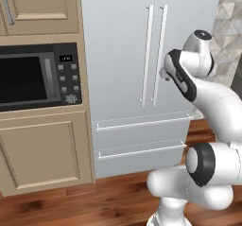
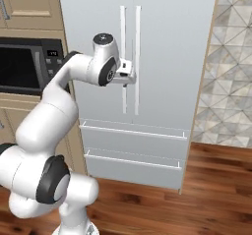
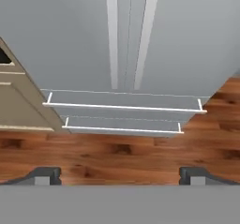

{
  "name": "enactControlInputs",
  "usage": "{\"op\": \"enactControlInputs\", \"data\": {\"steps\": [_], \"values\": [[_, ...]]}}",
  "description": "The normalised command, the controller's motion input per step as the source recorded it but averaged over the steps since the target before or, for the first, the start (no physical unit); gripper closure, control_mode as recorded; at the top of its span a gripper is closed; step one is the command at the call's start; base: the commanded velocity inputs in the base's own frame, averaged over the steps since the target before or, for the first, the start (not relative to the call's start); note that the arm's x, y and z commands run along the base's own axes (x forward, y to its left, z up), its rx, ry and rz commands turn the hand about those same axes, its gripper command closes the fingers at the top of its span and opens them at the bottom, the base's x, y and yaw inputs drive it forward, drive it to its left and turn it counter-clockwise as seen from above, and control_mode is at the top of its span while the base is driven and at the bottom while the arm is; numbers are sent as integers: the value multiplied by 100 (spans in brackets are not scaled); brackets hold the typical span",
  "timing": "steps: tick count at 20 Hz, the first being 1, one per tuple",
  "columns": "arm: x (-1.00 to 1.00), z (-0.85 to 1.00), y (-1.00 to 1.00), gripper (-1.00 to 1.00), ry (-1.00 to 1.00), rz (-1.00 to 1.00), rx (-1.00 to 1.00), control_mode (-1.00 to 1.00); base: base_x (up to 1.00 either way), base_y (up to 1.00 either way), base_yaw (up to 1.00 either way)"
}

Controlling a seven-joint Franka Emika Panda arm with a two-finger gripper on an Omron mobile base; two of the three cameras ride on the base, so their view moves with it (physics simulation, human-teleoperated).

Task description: Take the lemon wedge from the fridge and place it on the plate with fish on the dining counter.

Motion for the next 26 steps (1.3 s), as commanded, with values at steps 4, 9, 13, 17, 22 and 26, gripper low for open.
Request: {"op": "enactControlInputs", "data": {"steps": [4, 9, 13, 17, 22, 26], "values": [[69, 59, 40, -100, -44, 0, 1, -100, 0, 0, 0], [74, 27, 24, -100, -29, -1, 0, -100, 0, 0, 0], [83, 0, 0, -100, 1, -8, 0, -100, 0, 0, 0], [84, 0, 3, -100, 1, -7, 0, -100, 0, 0, 0], [75, 0, 5, -100, 0, -1, 0, -100, 0, 0, 0], [46, 0, -9, -100, 7, 6, 6, -100, 0, 0, 0]]}}
